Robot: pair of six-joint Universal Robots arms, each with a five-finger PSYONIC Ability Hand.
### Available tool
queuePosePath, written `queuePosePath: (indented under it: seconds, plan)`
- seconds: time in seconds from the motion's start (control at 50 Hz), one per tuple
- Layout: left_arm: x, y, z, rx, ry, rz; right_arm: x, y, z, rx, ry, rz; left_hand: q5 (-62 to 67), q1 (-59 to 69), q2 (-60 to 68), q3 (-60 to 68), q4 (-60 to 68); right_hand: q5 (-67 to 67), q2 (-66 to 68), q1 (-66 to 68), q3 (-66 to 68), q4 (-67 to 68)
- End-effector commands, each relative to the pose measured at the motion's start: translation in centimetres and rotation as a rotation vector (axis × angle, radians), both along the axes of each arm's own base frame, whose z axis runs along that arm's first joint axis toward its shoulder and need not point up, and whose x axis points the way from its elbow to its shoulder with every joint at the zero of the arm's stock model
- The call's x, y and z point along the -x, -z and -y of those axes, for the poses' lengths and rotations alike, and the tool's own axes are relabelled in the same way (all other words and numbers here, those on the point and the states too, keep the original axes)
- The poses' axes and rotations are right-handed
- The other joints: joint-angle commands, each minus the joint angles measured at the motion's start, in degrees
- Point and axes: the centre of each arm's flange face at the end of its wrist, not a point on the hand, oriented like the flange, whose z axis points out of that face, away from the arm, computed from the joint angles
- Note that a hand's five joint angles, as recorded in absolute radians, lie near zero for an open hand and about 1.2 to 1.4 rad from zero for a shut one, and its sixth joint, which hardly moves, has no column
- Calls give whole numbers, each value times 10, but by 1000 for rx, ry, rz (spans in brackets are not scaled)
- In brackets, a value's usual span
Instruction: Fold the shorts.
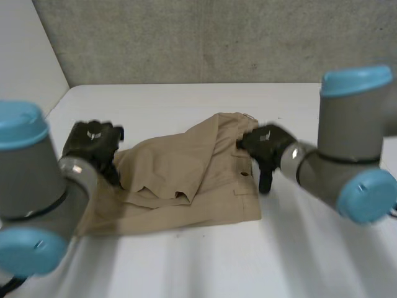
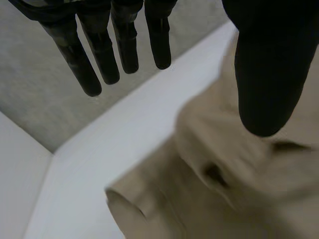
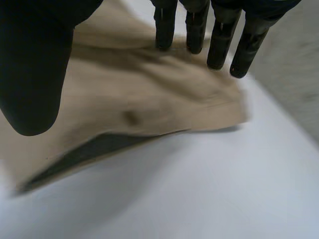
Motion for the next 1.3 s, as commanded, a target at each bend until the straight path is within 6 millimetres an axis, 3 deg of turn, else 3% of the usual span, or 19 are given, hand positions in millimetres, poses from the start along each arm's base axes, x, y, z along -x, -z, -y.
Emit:
queuePosePath:
  seconds: [0.02, 0.14, 0.36, 0.44, 0.46, 0.52, 0.58, 0.66, 0.68, 0.74, 0.76, 0.9, 1.0, 1.1, 1.16, 1.22, 1.28, 1.3]
  plan:
    - [-39, 23, -33, -114, 0, 105, 13, 33, -34, -55, -36, 30, 44, 47, 47, 47, 45, 65, 72, 95, 72, 72]
    - [-56, 48, -40, -162, -14, 193, 8, 48, -35, -31, -23, 81, 40, 44, 44, 44, 42, 151, 158, 181, 158, 158]
    - [-58, 78, -37, -177, -4, 252, 2, 70, -24, -17, -10, 87, 50, 54, 54, 54, 52, 293, 301, 324, 301, 301]
    - [-56, 88, -31, -186, -4, 260, 2, 73, -21, 3, 8, 85, 163, 166, 166, 167, 164, 513, 521, 544, 521, 520]
    - [-55, 90, -28, -181, -5, 259, 3, 71, -18, 12, 21, 84, 301, 305, 305, 305, 303, 633, 641, 664, 641, 641]
    - [-53, 88, -22, -151, -11, 252, 7, 64, -14, 35, 50, 88, 531, 534, 534, 535, 533, 635, 642, 665, 642, 642]
    - [-49, 80, -17, -101, -19, 244, 7, 52, -13, 62, 51, 100, 555, 558, 558, 559, 556, 635, 642, 665, 642, 642]
    - [-47, 49, -14, 18, -49, 213, 9, 13, -14, 155, 47, 137, 555, 558, 558, 559, 556, 635, 642, 665, 642, 642]
    - [-43, 33, -17, 75, -37, 191, 11, -5, -16, 191, 45, 150, 555, 558, 558, 559, 556, 635, 642, 665, 642, 642]
    - [-36, 9, -22, 154, -21, 149, 17, -30, -17, 233, 48, 145, 555, 558, 558, 559, 556, 635, 642, 665, 642, 642]
    - [-33, -9, -26, 212, -12, 122, 23, -48, -14, 262, 59, 138, 555, 558, 558, 559, 556, 635, 642, 665, 642, 642]
    - [-22, -72, -49, 402, 33, -12, 43, -108, -9, 341, 96, 112, 555, 558, 558, 559, 556, 635, 642, 665, 642, 642]
    - [-18, -80, -48, 413, 41, -41, 44, -123, -10, 355, 88, 95, 555, 558, 558, 559, 556, 635, 642, 665, 642, 642]
    - [-7, -51, -28, 319, 52, 7, 42, -117, -5, 345, 72, 45, 555, 558, 558, 559, 556, 635, 642, 665, 642, 642]
    - [5, -22, -1, 241, 51, 47, 30, -91, 17, 307, 54, -4, 555, 558, 558, 559, 556, 635, 642, 665, 642, 642]
    - [18, -8, 24, 222, 55, 59, 21, -77, 39, 297, 65, -2, 555, 558, 558, 559, 556, 635, 642, 665, 642, 642]
    - [28, -9, 47, 247, 49, 57, 11, -74, 58, 337, 73, 27, 555, 558, 558, 559, 556, 635, 642, 665, 642, 642]
    - [34, -17, 63, 287, 39, 50, 5, -77, 73, 387, 89, 64, 555, 558, 558, 559, 556, 635, 642, 665, 642, 642]
